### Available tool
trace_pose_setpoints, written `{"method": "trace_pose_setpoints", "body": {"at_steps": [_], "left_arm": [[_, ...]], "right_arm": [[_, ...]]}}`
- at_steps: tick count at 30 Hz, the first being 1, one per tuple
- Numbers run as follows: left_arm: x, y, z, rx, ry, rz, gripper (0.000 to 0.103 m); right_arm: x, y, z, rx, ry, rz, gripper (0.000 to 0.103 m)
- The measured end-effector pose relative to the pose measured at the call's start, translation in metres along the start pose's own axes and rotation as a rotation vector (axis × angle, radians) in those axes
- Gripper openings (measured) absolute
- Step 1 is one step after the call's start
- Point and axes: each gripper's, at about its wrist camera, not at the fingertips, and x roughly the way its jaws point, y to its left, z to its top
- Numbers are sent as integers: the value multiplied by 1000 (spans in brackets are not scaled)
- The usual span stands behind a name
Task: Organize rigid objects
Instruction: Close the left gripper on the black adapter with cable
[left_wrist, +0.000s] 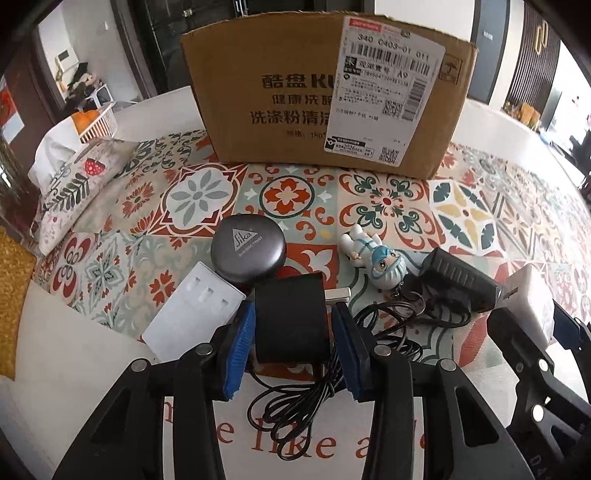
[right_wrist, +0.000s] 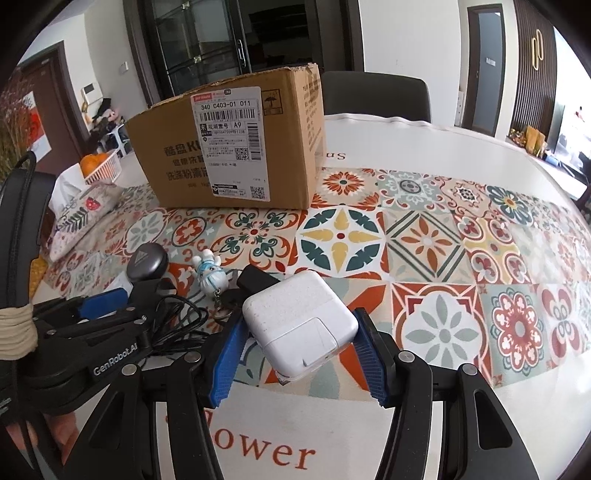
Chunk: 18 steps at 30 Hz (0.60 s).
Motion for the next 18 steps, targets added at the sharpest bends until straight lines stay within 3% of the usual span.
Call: {"method": "trace_pose_setpoints", "body": {"at_steps": [3,9,13,14,16,17,18], "left_arm": [[0,0,3,11,44,3,41],[-3,12,5,-18,116,-86,40],[-2,10,9,2,118,-63,41],[3,10,10,2,147,-71,41],[21,17,9,-66,279,-164,44],[17,18,9,-73,227,-157,42],[19,17,8,-64,224,-138,42]], "right_arm": [[1,1,-1,7,4,10,57],[0,1,3,28,8,24,57],[3,6,2,36,12,47,57],[4,7,1,42,19,54,57],[8,8,0,55,37,60,57],[10,8,-1,59,45,56,57],[11,8,-1,61,50,53,57]]}}
